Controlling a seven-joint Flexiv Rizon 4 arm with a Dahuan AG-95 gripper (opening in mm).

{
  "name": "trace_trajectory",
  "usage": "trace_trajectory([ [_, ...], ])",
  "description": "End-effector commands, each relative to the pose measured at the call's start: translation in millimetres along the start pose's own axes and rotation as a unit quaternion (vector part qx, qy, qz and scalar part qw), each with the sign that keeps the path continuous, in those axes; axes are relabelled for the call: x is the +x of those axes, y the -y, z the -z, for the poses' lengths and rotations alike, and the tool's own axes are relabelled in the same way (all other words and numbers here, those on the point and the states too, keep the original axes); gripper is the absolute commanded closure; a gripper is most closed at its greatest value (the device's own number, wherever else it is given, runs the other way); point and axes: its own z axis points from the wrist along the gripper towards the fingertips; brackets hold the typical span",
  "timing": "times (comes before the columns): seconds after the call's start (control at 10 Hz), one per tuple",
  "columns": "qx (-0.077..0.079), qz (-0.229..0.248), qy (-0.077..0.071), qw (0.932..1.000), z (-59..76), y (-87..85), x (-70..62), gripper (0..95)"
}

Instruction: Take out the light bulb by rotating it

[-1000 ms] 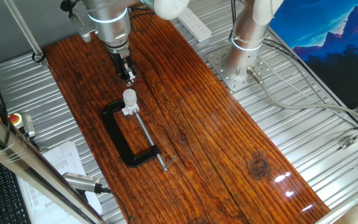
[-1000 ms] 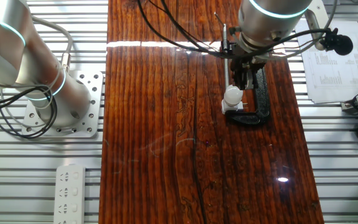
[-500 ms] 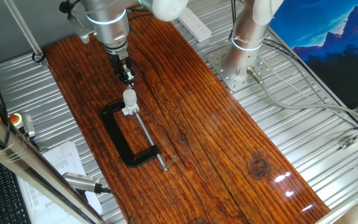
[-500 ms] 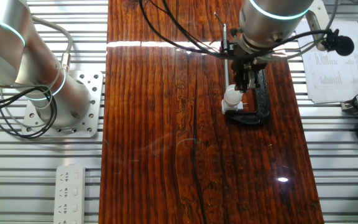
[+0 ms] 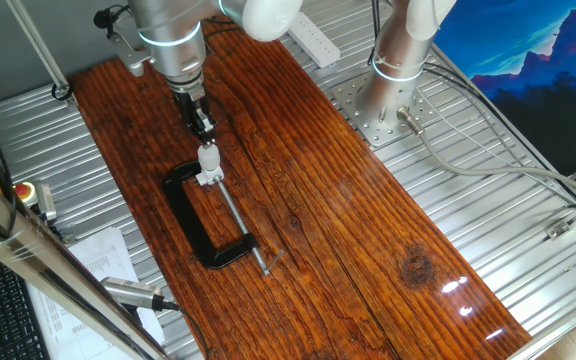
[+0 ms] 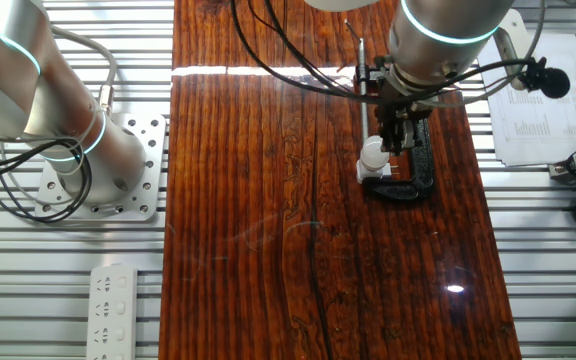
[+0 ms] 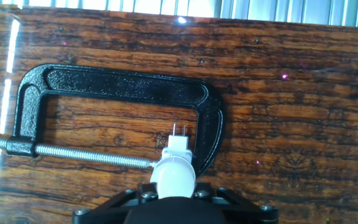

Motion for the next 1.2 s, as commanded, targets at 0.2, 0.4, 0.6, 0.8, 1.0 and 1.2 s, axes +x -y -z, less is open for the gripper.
trace_trajectory([
  [0.2, 0.001, -0.005, 0.002, 1.0, -9.4, -2.3, -3.5, 57.0],
  [0.4, 0.0, -0.001, 0.002, 1.0, -15.7, -1.1, -4.9, 57.0],
  [0.6, 0.002, 0.007, 0.006, 1.0, -18.4, -0.5, -5.4, 38.0],
  [0.8, 0.002, 0.008, 0.004, 1.0, -21.4, -0.3, -5.9, 38.0],
  [1.0, 0.001, 0.005, 0.002, 1.0, -28.0, 0.1, -6.0, 38.0],
  [1.2, 0.001, 0.006, 0.002, 1.0, -31.1, 0.4, -6.5, 38.0],
])
